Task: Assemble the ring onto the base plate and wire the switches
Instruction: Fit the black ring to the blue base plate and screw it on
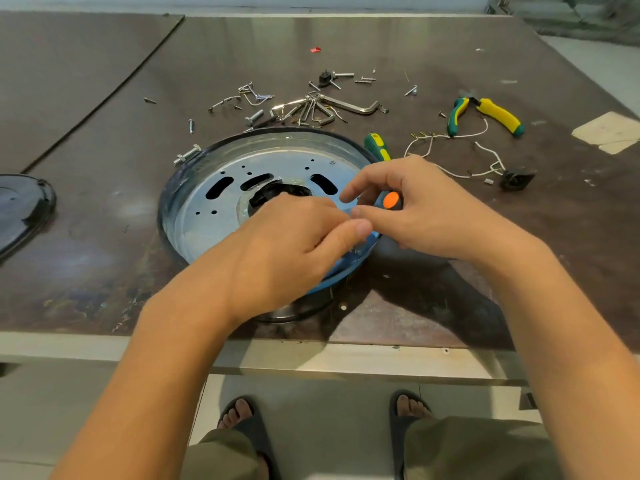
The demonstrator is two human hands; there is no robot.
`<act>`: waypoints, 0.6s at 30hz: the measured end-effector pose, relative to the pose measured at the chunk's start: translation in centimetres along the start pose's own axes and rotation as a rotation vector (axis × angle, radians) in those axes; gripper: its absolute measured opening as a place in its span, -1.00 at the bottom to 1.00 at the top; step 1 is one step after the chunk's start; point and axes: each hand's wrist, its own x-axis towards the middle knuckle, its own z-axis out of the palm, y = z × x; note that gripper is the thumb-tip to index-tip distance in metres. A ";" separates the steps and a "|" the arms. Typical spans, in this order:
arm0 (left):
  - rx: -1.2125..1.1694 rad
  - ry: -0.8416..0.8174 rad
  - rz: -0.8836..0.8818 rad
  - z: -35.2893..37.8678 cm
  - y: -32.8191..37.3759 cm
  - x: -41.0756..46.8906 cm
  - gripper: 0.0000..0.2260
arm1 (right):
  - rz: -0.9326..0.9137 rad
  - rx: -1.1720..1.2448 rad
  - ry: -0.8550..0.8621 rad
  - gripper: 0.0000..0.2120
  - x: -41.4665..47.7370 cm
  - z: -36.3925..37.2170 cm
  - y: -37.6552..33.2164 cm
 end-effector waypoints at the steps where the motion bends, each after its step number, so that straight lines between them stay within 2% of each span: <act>1: 0.027 0.007 -0.002 0.1 0.1 0.2 -0.66 | 0.001 0.006 0.004 -0.85 -0.1 0.0 0.1; 3: 0.050 0.036 -0.021 0.3 0.3 0.6 -0.87 | -0.002 0.012 0.020 -0.82 -0.3 0.1 0.2; 4: 0.056 0.052 -0.036 0.4 0.4 0.8 -0.90 | -0.007 0.011 0.036 -0.81 -0.4 0.2 0.2; 10: 0.052 0.076 -0.107 0.7 0.6 1.3 -0.90 | 0.076 0.050 0.265 -0.72 -1.1 0.1 0.3; 13: 0.047 0.041 -0.144 0.6 1.0 1.6 -0.94 | 0.121 -0.047 0.370 -0.62 -1.3 -0.2 -0.1; 16: 0.018 0.004 -0.182 0.5 1.4 1.7 -0.70 | 0.220 0.004 0.282 -0.66 -1.2 -0.4 0.0; 18: -0.002 -0.003 -0.195 0.4 1.4 1.6 -0.66 | 0.288 0.129 0.148 -0.68 -1.1 0.0 0.3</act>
